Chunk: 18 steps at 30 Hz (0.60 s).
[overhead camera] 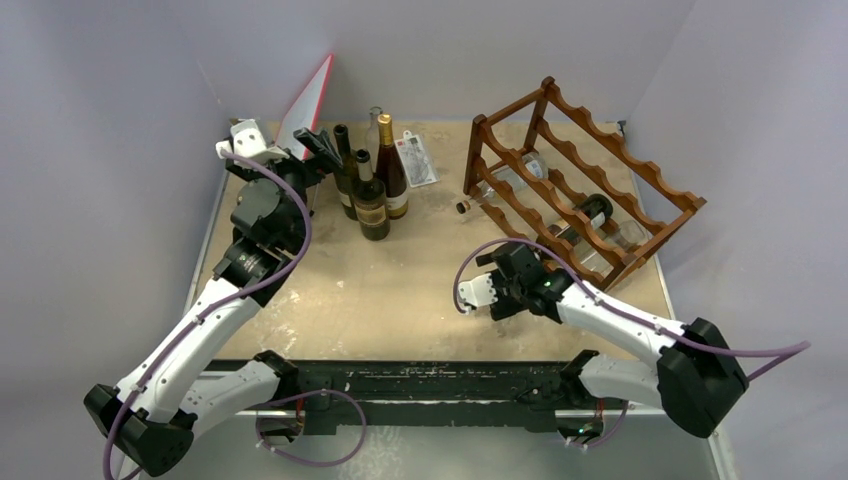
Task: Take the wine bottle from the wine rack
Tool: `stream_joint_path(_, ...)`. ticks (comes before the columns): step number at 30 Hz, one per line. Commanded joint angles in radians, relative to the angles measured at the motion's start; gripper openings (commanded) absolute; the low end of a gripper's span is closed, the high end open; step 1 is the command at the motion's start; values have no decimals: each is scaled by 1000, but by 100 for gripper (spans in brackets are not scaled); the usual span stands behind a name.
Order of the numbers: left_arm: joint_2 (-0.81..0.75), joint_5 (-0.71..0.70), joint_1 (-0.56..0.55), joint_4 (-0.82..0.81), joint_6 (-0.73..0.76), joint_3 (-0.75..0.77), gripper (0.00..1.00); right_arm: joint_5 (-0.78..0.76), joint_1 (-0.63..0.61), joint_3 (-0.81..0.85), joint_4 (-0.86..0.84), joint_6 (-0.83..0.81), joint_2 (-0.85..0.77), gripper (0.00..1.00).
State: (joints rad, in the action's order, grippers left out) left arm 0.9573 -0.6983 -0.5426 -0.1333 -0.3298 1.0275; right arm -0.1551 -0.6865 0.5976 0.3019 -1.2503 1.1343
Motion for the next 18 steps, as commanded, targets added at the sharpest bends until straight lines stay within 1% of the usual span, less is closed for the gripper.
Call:
stream_joint_path(1,-13,-7,-11,-28,9,27,100,-132,13,-34,-103,-96,42,99)
stream_joint_path(4,-14,-23,-17,-29,19,26,100,-174,26,-44,-151,-133,99,98)
stream_joint_path(7,-15,-28,-18,-30,20,25,100,-230,40,-67,-275,-175,137,97)
stream_joint_path(12,-14,-33,-29,-31,24,25,100,-247,55,-48,-313,-179,221,93)
stream_joint_path(15,-16,-38,-32,-33,28,24,100,-268,58,-54,-359,-191,258,88)
stream_joint_path(18,-17,-42,-37,-34,33,23,100,-282,65,-48,-374,-196,289,78)
